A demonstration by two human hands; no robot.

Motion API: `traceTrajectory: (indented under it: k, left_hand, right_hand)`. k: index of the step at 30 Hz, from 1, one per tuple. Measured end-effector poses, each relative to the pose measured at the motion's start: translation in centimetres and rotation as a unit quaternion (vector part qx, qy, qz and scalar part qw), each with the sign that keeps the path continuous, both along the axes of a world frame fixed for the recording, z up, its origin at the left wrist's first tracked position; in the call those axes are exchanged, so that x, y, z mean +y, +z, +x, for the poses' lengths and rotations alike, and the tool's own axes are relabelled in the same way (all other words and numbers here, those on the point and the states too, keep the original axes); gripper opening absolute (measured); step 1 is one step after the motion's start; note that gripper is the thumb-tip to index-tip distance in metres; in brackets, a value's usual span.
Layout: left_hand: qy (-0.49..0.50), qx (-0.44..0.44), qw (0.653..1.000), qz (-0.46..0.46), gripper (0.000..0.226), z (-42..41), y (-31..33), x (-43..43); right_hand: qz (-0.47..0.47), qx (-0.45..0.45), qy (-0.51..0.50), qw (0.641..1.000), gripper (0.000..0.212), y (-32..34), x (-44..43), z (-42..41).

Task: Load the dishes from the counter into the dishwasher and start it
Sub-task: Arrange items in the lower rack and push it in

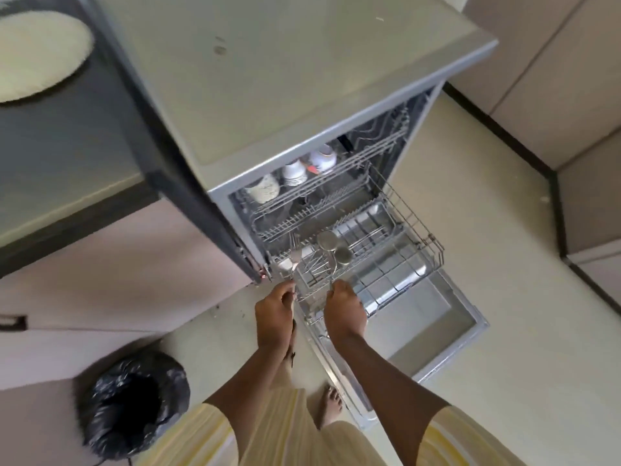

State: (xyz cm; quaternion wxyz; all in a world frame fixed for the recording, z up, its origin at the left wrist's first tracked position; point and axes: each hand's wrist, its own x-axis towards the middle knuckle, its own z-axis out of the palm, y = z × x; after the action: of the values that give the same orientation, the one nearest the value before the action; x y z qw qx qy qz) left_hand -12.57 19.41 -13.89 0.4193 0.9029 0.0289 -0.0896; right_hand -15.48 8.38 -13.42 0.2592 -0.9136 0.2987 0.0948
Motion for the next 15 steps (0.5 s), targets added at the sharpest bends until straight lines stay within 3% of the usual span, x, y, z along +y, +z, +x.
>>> traceTrajectory:
  k: [3, 8, 15]
  left_hand:
    - [-0.088, 0.023, 0.996, 0.018, 0.024, 3.4, -2.6, -4.0]
    - [-0.193, 0.053, 0.976, 0.084, 0.047, 10.0, -10.7, -10.5]
    - [-0.276, 0.043, 0.954, 0.107, 0.032, 18.4, -21.7, -18.6]
  right_hand:
    - [0.022, 0.001, -0.091, 0.996, 0.019, -2.5, -4.0, 1.8]
    - [0.085, -0.001, -0.230, 0.969, 0.021, -9.2, -10.5, 6.1]
    - [0.148, -0.018, -0.319, 0.936, 0.016, -21.0, -17.9, 12.0]
